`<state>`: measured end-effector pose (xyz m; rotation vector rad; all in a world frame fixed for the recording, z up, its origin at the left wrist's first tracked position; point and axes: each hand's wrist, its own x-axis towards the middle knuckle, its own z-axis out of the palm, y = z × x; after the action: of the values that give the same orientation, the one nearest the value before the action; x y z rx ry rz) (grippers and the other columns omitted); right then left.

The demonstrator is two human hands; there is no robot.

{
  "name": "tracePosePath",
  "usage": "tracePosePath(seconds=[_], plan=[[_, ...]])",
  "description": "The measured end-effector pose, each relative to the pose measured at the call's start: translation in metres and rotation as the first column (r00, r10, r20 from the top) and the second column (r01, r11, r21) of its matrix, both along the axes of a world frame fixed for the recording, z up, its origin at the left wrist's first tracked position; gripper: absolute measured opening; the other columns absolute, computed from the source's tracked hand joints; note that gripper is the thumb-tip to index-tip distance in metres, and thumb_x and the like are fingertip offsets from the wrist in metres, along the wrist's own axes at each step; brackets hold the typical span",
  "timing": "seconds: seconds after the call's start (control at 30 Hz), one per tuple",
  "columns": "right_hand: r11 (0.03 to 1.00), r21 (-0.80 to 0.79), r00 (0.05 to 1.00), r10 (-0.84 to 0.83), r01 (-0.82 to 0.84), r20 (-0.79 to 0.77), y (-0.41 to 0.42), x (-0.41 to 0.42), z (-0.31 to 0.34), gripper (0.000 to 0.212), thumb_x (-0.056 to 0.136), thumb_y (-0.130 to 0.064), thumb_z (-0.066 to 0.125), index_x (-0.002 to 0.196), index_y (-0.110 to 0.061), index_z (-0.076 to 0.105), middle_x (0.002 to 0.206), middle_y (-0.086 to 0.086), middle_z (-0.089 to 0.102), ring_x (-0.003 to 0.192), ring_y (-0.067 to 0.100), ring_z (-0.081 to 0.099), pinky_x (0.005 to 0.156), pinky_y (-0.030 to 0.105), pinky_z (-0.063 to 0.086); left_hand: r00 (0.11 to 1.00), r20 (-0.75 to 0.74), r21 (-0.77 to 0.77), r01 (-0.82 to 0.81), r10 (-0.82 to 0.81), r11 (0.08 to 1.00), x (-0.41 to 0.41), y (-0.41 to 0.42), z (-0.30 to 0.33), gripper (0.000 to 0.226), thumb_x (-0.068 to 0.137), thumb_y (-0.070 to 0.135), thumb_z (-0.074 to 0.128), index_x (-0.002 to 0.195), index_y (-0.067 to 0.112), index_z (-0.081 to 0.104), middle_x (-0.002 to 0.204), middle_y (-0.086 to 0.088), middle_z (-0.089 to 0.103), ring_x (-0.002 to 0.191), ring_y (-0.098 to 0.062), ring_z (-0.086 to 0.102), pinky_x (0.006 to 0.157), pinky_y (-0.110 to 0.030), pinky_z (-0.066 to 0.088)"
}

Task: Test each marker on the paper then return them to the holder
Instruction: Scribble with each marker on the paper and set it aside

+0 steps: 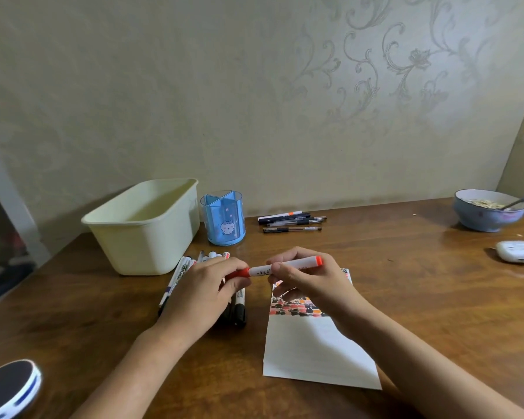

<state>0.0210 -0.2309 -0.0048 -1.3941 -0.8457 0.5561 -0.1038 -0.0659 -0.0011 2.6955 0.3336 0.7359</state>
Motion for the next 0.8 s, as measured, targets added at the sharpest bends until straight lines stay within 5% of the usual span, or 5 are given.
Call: tracePosePath(seconds=[0.2,0.3,0.53,0.8], plan=[[1.0,0.005,1.0,-0.008,0.008,0.001,-0.001,0.0,0.001,0.012,0.091,-0.019,0.07,0.099,-0.01,0.074,0.087,0.012,0.075,0.077,0.023,0.072,0.071,0.033,0.058,1.0,0.015,-0.002,0.009,-0.009,1.0,-0.003,-0.005,0.005,0.029,0.09,0.023,0.068,0.119,0.027,0.07,0.077,0.035,0.044,0.075,0.014,0.05,0.06,-0.005,0.039],[1.0,0.014,1.0,-0.022,0.022,0.007,-0.002,0.0,0.001,0.014,0.09,-0.019,0.071,0.098,-0.009,0.075,0.085,0.011,0.075,0.078,0.023,0.072,0.073,0.032,0.059,0.999,0.038,-0.02,0.029,-0.028,0.999,-0.004,-0.006,0.006,0.025,0.089,0.02,0.07,0.114,0.023,0.073,0.077,0.033,0.048,0.085,0.019,0.05,0.067,-0.003,0.039],[0.998,0.055,1.0,-0.013,0.012,0.018,-0.003,-0.005,0.002,0.016,0.089,-0.023,0.071,0.093,-0.008,0.076,0.081,0.012,0.075,0.082,0.025,0.073,0.075,0.03,0.059,0.997,0.076,0.003,0.003,-0.003,1.0,-0.004,-0.008,0.006,0.024,0.087,0.019,0.073,0.11,0.023,0.076,0.091,0.009,0.072,0.072,0.009,0.05,0.06,-0.006,0.032],[0.995,0.101,0.998,0.004,0.002,-0.061,-0.004,-0.013,0.004,0.016,0.087,-0.024,0.072,0.094,-0.01,0.076,0.078,0.01,0.075,0.08,0.025,0.074,0.074,0.028,0.059,0.995,0.093,0.051,-0.029,0.025,0.998,-0.007,-0.011,0.009,0.025,0.085,0.017,0.076,0.109,0.024,0.077,0.09,0.004,0.074,0.07,-0.002,0.051,0.061,-0.01,0.034]])
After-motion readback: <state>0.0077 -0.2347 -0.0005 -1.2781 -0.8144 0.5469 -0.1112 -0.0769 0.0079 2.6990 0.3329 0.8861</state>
